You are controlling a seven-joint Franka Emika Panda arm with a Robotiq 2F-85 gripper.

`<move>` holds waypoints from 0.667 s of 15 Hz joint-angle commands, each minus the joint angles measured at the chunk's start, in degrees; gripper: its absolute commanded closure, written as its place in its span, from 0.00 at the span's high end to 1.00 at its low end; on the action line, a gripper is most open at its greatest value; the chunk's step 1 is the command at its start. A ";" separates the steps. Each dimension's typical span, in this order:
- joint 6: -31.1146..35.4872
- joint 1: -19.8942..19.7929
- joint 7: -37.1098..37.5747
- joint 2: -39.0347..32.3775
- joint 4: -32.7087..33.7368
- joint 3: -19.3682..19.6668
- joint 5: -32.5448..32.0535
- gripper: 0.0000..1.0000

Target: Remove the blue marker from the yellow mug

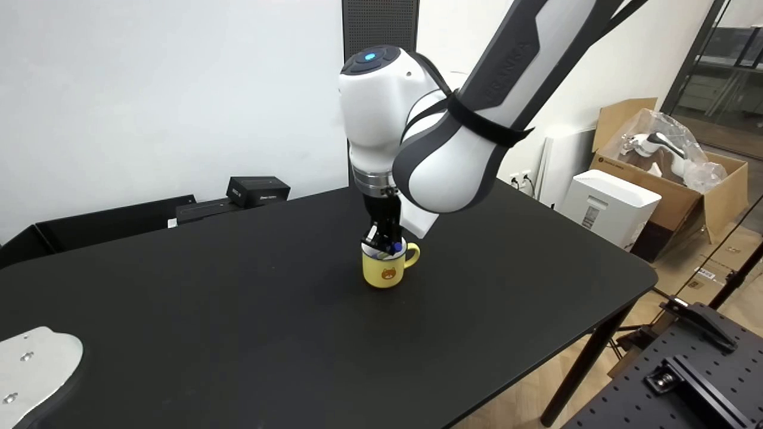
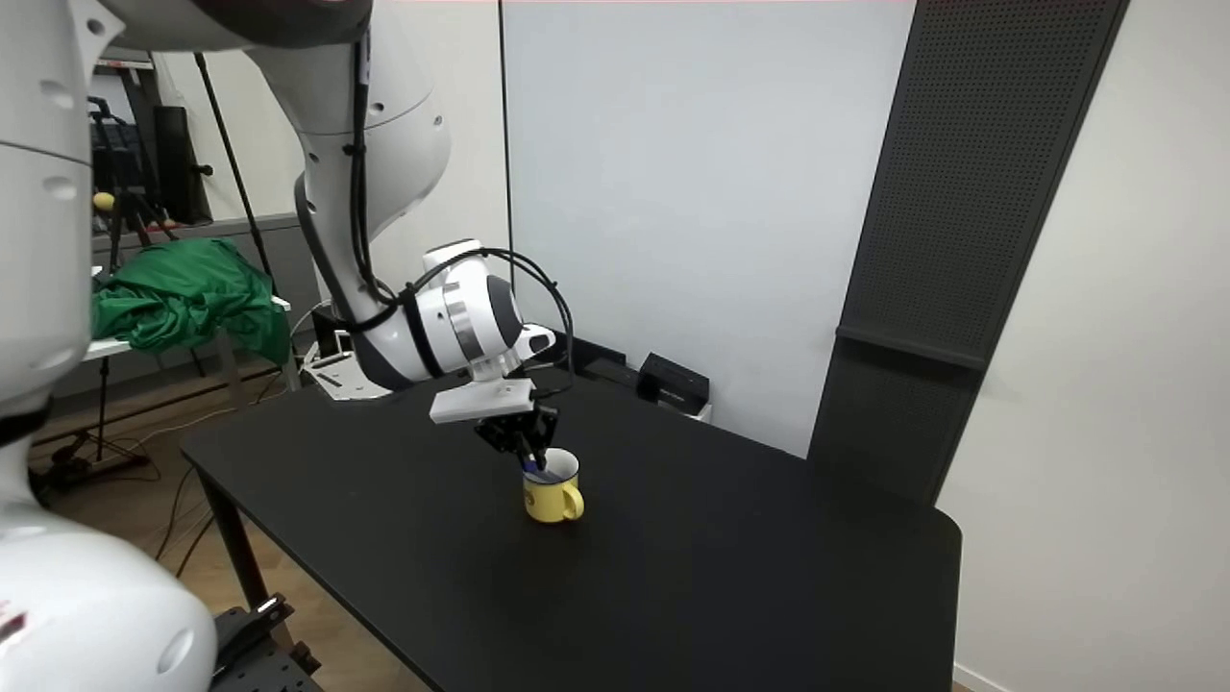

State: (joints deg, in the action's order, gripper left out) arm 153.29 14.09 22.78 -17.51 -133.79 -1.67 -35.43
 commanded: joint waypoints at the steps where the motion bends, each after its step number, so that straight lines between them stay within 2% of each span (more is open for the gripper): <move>1: -1.33 0.04 -0.80 6.31 -3.04 0.29 3.20 0.06; 4: -2.36 0.06 0.24 12.33 -5.45 0.37 2.57 0.06; 6: -3.34 -0.17 3.11 16.88 -6.84 0.34 -1.26 0.06; 10: -6.86 -1.46 16.87 24.52 -8.27 0.75 -18.80 0.06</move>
State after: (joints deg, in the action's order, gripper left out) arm 148.84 13.34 30.22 0.74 -139.34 -1.37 -44.47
